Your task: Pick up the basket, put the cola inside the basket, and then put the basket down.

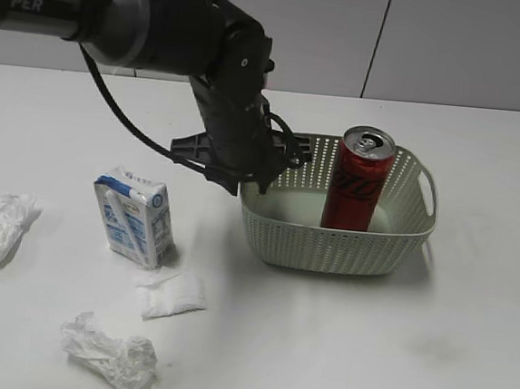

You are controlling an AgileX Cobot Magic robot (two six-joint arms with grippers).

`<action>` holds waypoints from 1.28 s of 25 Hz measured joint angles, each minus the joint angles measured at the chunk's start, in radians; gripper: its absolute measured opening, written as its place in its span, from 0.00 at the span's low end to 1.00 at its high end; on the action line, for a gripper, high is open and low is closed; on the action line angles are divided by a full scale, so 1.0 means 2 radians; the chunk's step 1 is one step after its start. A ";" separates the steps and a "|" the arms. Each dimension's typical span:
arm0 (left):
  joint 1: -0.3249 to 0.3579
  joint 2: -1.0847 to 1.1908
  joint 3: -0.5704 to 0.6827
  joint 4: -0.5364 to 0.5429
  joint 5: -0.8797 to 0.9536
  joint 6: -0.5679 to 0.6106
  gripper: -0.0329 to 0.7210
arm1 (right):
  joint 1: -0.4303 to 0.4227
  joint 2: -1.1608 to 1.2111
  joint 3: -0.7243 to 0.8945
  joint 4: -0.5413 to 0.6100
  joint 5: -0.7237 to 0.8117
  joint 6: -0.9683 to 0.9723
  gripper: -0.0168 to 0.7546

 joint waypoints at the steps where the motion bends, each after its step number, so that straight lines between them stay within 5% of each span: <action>1: 0.000 0.000 -0.002 0.000 0.000 0.000 0.45 | 0.000 0.000 0.000 0.000 0.000 0.000 0.79; 4: 0.000 -0.001 -0.009 0.000 0.005 0.009 0.72 | 0.000 0.000 0.000 0.000 0.000 0.000 0.79; 7: 0.005 -0.011 -0.018 -0.001 0.015 0.023 0.83 | 0.000 0.000 0.000 0.000 -0.001 0.000 0.79; 13: 0.050 -0.065 -0.044 -0.001 0.031 0.069 0.86 | 0.000 0.000 0.002 -0.006 -0.014 0.000 0.79; 32: 0.287 -0.121 -0.057 0.009 0.201 0.311 0.81 | 0.000 0.000 0.015 -0.003 -0.031 0.000 0.79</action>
